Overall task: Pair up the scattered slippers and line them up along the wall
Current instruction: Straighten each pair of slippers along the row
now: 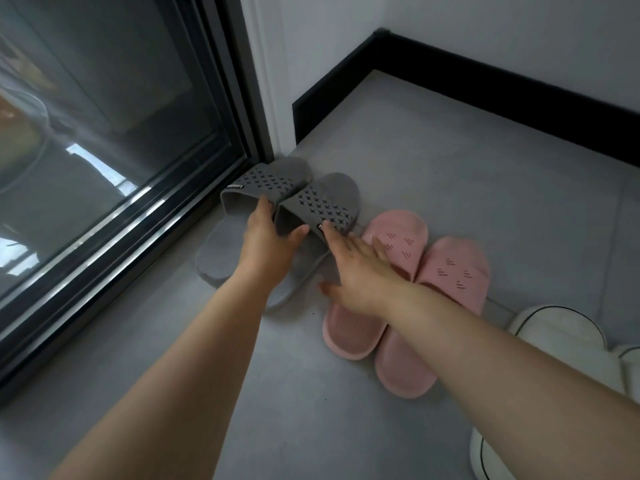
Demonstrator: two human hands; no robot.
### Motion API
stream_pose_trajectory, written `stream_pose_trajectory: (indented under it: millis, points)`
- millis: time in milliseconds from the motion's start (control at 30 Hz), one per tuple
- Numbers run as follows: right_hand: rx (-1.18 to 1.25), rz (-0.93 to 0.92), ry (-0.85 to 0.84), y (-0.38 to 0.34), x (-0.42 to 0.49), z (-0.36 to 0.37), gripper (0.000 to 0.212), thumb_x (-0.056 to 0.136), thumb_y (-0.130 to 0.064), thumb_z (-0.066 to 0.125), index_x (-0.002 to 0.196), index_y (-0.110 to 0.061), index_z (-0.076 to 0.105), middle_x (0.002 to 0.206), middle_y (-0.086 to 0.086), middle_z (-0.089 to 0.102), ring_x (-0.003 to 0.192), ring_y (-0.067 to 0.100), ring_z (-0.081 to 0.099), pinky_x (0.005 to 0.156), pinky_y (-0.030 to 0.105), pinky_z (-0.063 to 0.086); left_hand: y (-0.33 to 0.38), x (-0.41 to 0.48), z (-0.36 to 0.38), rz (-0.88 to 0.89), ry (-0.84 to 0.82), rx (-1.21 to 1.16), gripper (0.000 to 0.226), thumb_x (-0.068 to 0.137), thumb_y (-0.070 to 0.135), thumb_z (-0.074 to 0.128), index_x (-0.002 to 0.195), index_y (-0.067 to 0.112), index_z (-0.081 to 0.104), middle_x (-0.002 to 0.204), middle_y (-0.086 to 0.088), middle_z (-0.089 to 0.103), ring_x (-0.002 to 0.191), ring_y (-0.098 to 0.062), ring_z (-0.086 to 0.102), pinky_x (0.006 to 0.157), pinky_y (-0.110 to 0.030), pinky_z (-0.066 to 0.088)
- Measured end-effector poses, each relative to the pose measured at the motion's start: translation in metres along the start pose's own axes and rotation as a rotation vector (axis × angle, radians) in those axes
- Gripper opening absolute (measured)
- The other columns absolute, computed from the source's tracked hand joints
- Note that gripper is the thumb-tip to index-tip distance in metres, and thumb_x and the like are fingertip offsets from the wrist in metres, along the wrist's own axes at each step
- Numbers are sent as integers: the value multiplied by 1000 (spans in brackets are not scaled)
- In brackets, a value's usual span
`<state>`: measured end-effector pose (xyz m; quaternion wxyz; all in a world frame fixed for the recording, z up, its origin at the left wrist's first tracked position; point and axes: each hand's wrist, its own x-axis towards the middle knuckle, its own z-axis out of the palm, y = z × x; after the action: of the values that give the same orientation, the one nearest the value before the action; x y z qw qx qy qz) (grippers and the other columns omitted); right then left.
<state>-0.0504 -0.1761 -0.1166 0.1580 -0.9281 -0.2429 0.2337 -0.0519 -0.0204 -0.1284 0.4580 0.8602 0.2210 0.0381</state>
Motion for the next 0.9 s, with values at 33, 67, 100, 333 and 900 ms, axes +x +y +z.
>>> stream_pose_trajectory:
  millis: [33,67,100,333,900]
  points:
    - [19,12,30,2,-5,0,92,86,-42,52,145,-26,-15,159,2,1,145,27,1,116,46,-4,2,-5,1,17,68,62,70,80,29,66,138,15,30,142,-10,38,131,-27,35,107,-41,32]
    - [39,30,83,7,-13,1,91,85,-41,54,146,-26,-11,159,3,1,145,29,3,116,46,-2,5,-11,1,62,136,103,70,80,26,66,139,16,29,141,-11,38,130,-28,34,107,-40,30]
    - [61,61,161,15,-22,2,90,83,-40,57,147,-25,-5,159,5,3,144,31,5,117,46,1,8,-16,2,130,180,108,67,81,22,65,138,16,32,138,-10,41,128,-27,36,106,-38,31]
    - [306,470,348,101,-107,2,83,80,-31,68,146,-17,19,154,10,24,140,28,26,115,39,22,37,-33,53,370,-424,363,69,76,12,67,138,16,38,144,-6,42,129,-22,42,98,-19,28]
    - [490,456,341,119,-121,6,75,87,-15,58,144,-19,11,129,10,55,109,31,56,95,41,45,42,-35,81,308,-408,330,44,88,12,55,131,15,49,142,-8,45,130,-24,44,111,-31,30]
